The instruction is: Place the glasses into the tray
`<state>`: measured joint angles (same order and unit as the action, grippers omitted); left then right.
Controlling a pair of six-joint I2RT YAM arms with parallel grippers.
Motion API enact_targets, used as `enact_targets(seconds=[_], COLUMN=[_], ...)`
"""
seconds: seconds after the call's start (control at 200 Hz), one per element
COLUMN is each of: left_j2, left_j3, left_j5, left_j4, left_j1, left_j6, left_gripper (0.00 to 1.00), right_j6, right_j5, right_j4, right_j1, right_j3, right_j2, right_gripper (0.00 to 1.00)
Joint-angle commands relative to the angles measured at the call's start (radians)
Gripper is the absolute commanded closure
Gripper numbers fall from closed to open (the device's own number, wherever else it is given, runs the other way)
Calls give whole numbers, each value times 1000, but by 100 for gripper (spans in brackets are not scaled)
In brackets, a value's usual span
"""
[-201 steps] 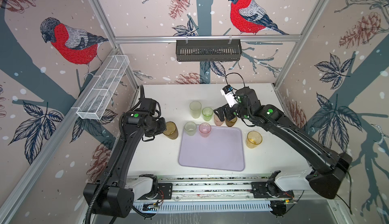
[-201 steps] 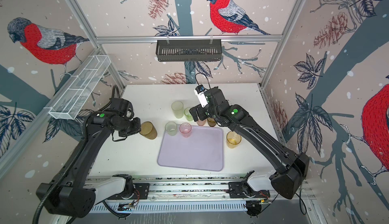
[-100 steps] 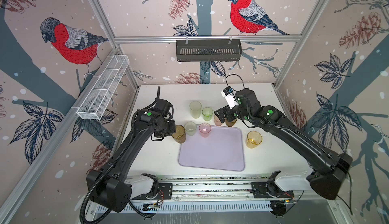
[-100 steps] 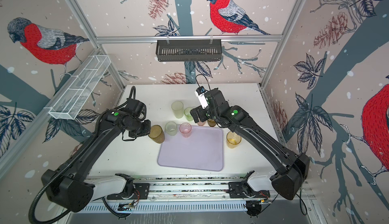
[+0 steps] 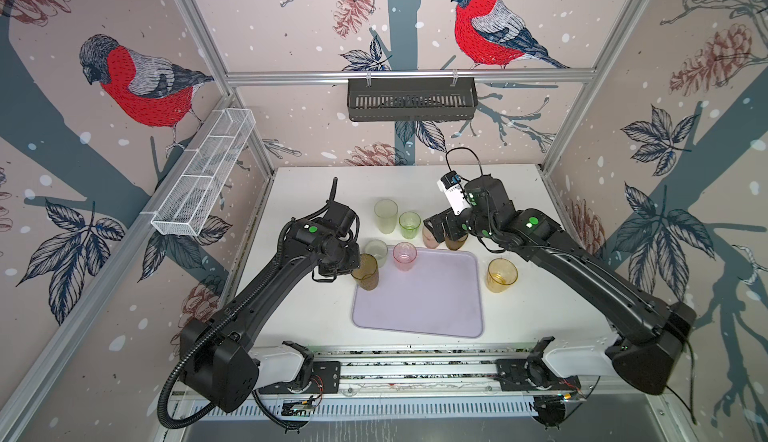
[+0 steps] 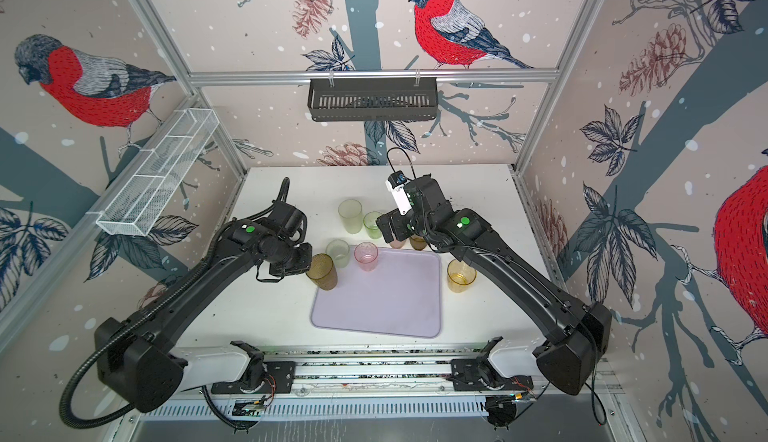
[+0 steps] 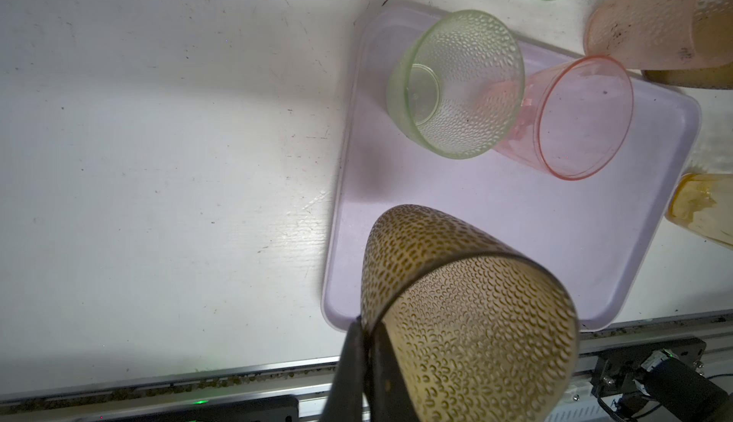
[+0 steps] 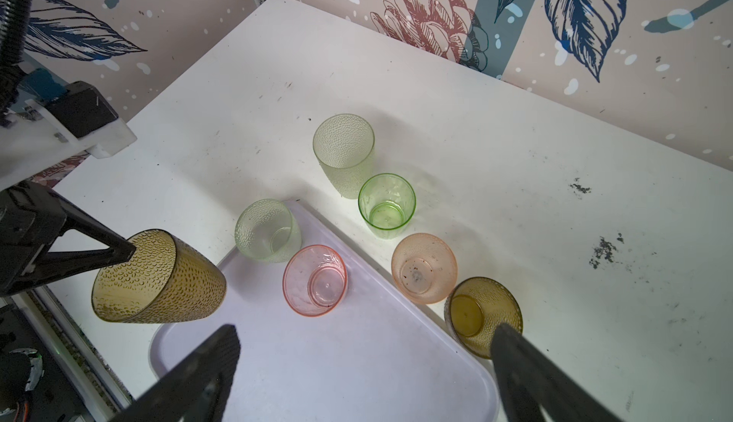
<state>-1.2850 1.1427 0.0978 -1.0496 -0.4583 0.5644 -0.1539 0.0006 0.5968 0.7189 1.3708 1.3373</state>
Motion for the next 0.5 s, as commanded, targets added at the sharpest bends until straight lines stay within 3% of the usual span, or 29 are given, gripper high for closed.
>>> enact_targets(seconds=[0.0, 0.49], left_j2=[1, 18], left_j3=[-6, -80], left_j5=[-28, -47], left_j4=[10, 67], left_j1=[-13, -74], left_j6=[25, 50], left_gripper=[100, 100], right_j6=[2, 6], right_j5=[9, 9], right_j4=[-9, -14], right_j1=[0, -6], right_j3=[-1, -2], right_j2=[-1, -1], right_gripper=[0, 0])
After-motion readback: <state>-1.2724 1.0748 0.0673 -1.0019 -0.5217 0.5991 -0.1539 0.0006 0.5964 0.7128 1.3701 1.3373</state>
